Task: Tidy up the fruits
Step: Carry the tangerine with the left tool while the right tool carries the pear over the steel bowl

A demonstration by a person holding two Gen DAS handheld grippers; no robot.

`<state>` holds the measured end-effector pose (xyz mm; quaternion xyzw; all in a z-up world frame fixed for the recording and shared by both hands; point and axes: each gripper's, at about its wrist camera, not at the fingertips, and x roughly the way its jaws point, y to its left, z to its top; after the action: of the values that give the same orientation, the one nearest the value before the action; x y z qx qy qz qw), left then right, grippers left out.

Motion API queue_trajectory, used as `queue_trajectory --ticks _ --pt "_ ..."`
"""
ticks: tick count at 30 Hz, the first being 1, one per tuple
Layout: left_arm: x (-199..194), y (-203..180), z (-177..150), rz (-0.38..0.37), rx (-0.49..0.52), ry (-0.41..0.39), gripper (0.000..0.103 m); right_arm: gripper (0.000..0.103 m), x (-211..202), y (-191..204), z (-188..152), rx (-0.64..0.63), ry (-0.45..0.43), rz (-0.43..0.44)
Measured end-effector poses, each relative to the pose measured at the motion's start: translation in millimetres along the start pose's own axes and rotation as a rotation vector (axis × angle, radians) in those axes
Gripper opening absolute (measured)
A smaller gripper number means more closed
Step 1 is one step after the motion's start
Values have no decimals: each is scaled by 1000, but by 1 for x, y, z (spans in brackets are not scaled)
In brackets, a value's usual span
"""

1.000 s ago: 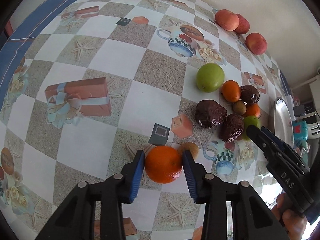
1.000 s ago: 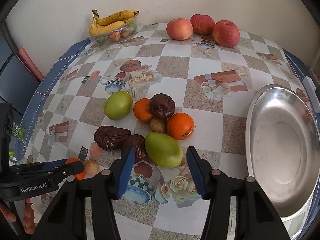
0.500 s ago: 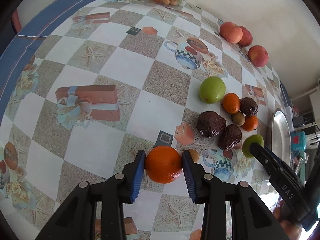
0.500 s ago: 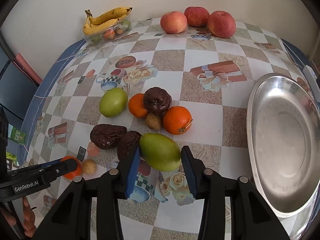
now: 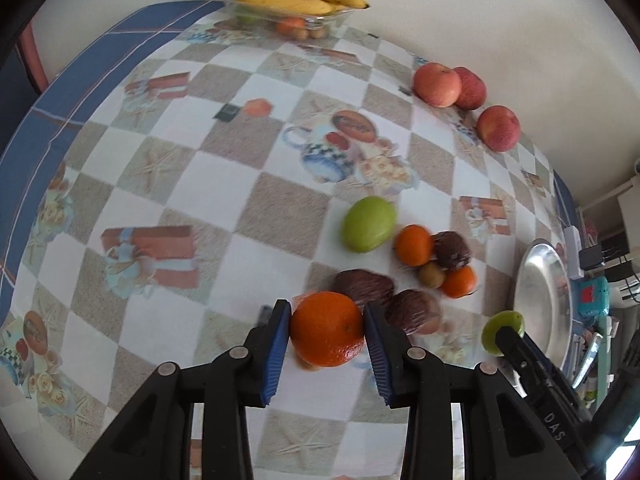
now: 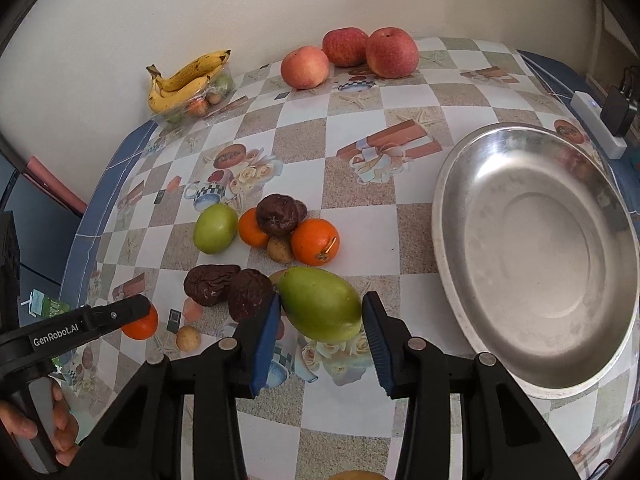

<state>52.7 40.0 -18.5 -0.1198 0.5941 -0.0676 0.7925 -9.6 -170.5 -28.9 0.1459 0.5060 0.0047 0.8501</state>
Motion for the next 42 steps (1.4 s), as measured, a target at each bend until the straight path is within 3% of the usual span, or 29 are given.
queue_trajectory --ticks 5,12,24,33,39,42 --pt "5 -44 7 -71 32 14 40 44 -10 -22 9 58 -48 -60" --pt "17 -118 2 -135 154 17 40 44 -25 -63 19 178 -100 -120" --pt "57 -198 -19 -243 290 75 40 44 -31 -130 17 351 -97 -230" --pt "71 -202 -24 -270 279 125 43 45 -24 -148 11 395 -56 -254" --pt "67 -193 -24 -264 272 126 51 45 -25 -148 11 395 -59 -256" --pt "66 -182 -23 -224 258 119 69 45 -28 -145 13 380 -69 -260"
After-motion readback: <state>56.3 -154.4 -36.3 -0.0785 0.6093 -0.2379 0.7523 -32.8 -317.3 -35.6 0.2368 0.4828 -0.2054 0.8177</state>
